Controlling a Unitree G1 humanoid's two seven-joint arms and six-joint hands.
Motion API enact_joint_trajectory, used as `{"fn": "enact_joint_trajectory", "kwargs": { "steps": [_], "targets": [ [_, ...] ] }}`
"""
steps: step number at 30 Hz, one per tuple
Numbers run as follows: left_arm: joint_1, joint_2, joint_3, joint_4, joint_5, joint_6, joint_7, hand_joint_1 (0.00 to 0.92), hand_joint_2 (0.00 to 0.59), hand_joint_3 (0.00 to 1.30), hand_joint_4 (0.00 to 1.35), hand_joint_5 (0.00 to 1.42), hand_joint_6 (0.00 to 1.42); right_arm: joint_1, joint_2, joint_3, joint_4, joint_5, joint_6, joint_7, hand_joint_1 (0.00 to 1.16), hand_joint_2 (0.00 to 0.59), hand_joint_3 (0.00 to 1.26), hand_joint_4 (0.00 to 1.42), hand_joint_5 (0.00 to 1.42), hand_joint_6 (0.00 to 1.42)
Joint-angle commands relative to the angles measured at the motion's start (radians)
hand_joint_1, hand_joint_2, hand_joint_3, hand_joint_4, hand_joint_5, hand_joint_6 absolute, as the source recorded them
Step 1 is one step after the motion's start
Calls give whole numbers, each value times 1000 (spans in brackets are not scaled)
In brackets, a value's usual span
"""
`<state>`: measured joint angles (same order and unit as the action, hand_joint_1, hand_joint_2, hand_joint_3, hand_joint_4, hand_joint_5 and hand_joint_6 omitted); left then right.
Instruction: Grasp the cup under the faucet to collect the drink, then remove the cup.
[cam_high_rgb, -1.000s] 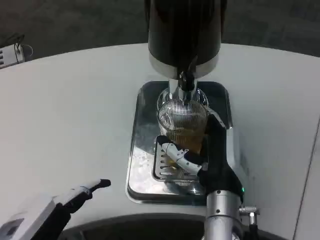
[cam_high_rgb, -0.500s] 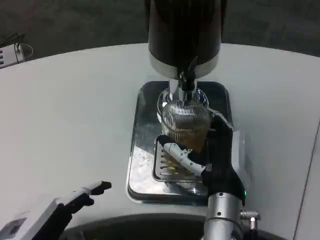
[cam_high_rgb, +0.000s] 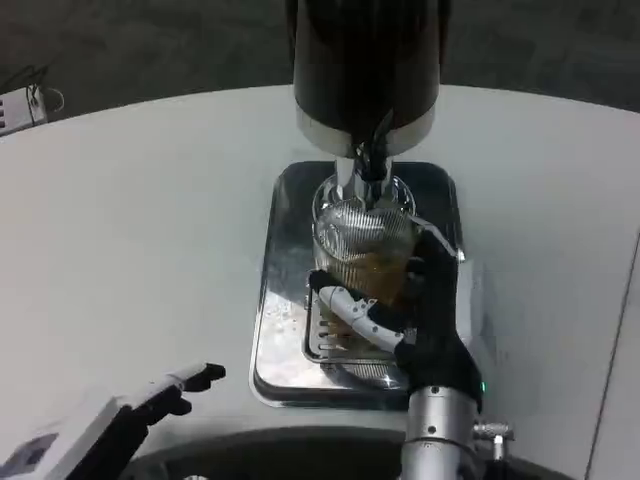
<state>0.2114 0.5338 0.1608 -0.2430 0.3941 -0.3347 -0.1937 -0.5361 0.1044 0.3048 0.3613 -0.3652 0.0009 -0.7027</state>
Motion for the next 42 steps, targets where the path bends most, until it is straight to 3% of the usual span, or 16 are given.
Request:
{"fn": "enact_joint_trajectory", "kwargs": {
  "steps": [1, 11, 25, 33, 42],
  "targets": [
    [-4, 10, -12, 16, -6, 6, -11, 0, 99, 204, 188, 270, 243, 15, 80, 32, -85, -8, -29, 39, 896, 265, 1146, 1361, 1383, 1381],
    [-39, 9, -24, 37, -2, -2, -1, 0, 99, 204, 188, 270, 243, 140, 27, 65, -272, -36, -18, 164, 909, 267, 1212, 1424, 1424, 1424],
    [-87, 5, -36, 48, 7, -2, 8, 0, 98, 204, 188, 270, 243, 285, -32, 56, -473, -66, 0, 334, 924, 270, 1247, 1424, 1424, 1424],
    [-110, 6, -33, 38, 10, -10, 16, 0, 98, 204, 188, 270, 243, 385, -89, 24, -630, -51, 3, 466, 931, 261, 1249, 1424, 1424, 1424],
    [-129, 18, -33, 12, 13, -37, 11, 0, 98, 204, 165, 249, 244, 477, -202, -63, -853, 9, 3, 653, 934, 260, 1249, 1424, 1424, 1424]
  ]
}}
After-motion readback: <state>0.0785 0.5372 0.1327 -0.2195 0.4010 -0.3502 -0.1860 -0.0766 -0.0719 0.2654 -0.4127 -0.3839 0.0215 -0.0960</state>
